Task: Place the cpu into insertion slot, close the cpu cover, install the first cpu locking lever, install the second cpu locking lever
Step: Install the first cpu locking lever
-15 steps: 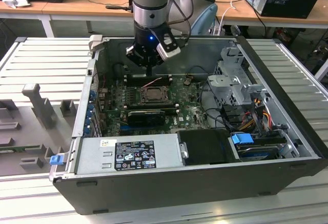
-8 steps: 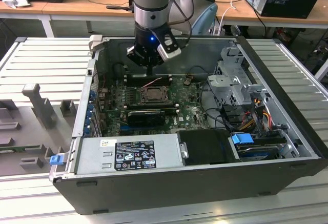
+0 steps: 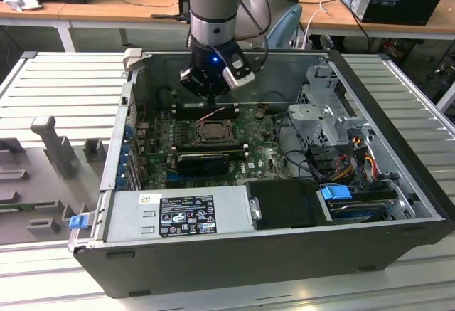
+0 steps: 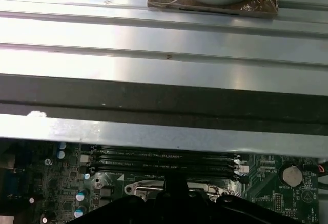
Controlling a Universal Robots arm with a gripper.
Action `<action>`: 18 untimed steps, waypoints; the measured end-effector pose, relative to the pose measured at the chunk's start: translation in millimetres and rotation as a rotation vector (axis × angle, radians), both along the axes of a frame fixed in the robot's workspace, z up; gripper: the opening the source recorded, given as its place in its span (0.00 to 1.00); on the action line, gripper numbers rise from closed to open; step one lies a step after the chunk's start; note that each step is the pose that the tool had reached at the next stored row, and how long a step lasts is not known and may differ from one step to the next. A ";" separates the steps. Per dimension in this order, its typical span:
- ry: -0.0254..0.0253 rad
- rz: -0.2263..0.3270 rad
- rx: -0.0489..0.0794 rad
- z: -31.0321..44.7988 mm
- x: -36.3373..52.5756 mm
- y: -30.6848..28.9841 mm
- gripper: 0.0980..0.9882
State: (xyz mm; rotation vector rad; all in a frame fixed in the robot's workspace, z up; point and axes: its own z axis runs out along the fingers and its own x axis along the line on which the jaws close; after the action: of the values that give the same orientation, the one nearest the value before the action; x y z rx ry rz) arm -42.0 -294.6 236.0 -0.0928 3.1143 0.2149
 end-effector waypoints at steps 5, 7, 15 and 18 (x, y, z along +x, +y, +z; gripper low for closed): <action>-0.0001 0.002 0.000 -8.0 8.7 1.8 0.01; 0.0001 0.002 -0.001 -10.5 11.2 1.8 0.01; -0.0001 0.002 -0.005 -16.6 15.3 1.8 0.01; -0.0001 0.002 -0.009 -21.2 17.7 2.1 0.01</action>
State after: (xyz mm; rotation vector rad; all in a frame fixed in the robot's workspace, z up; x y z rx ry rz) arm -24.2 -292.5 214.8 -0.0965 3.1154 0.2014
